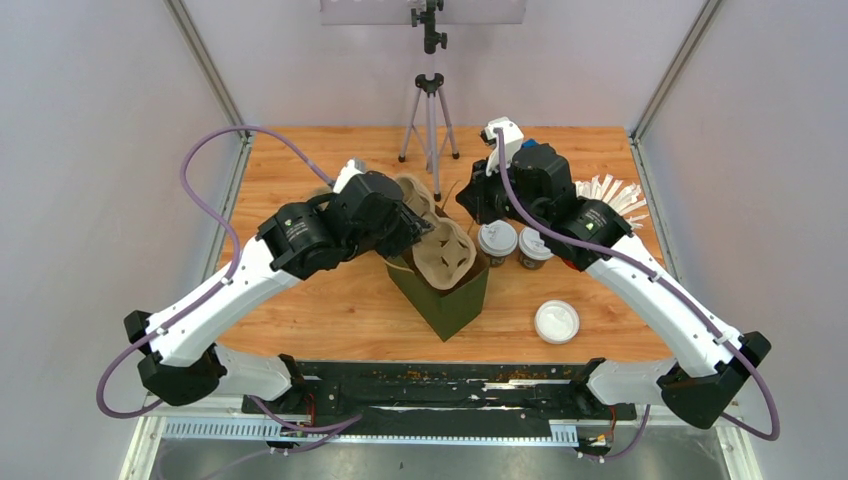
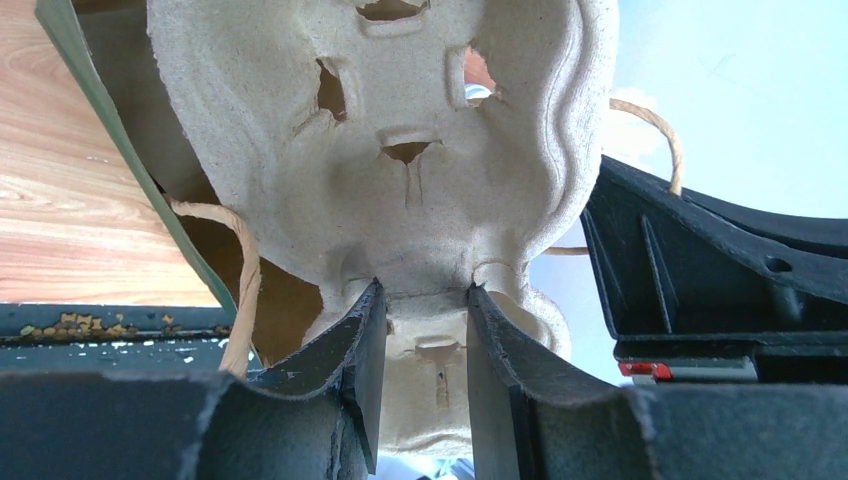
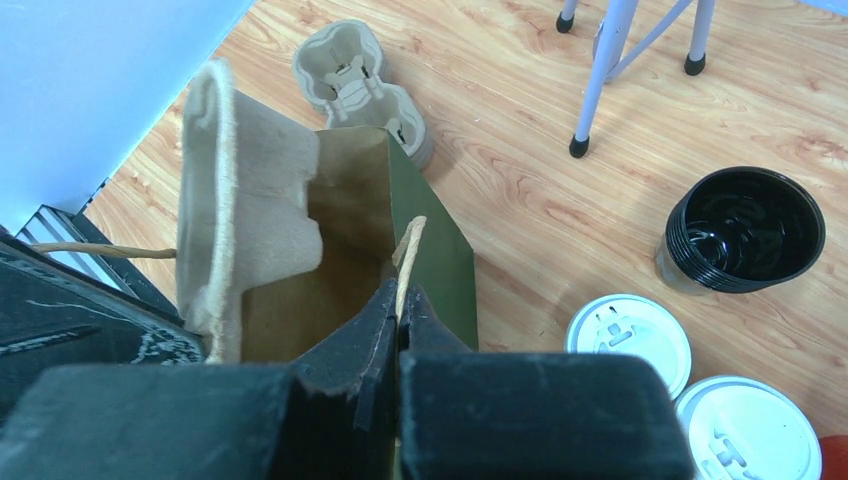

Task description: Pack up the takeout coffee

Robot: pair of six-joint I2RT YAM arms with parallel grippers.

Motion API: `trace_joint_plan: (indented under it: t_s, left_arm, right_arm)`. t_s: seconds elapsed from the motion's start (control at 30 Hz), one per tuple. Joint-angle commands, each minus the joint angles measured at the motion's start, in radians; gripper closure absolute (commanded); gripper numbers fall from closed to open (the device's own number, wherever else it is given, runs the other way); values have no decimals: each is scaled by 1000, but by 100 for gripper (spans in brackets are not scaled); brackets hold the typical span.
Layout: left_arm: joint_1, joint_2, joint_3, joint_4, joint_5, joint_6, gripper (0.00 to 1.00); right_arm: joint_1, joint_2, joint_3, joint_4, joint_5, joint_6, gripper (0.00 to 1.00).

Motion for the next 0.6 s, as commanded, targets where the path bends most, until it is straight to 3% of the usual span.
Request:
trace_joint_plan:
  t_s: [0.0,0.57]
  left_arm:
    - [-6,39,23,-20,-32,-42,71]
    - [-7,157,132,-209,-118,-51,72]
  right_arm:
    - [3,9,29,60,-30,-16,100]
    - [3,-10,-15,75,-58,-24,100]
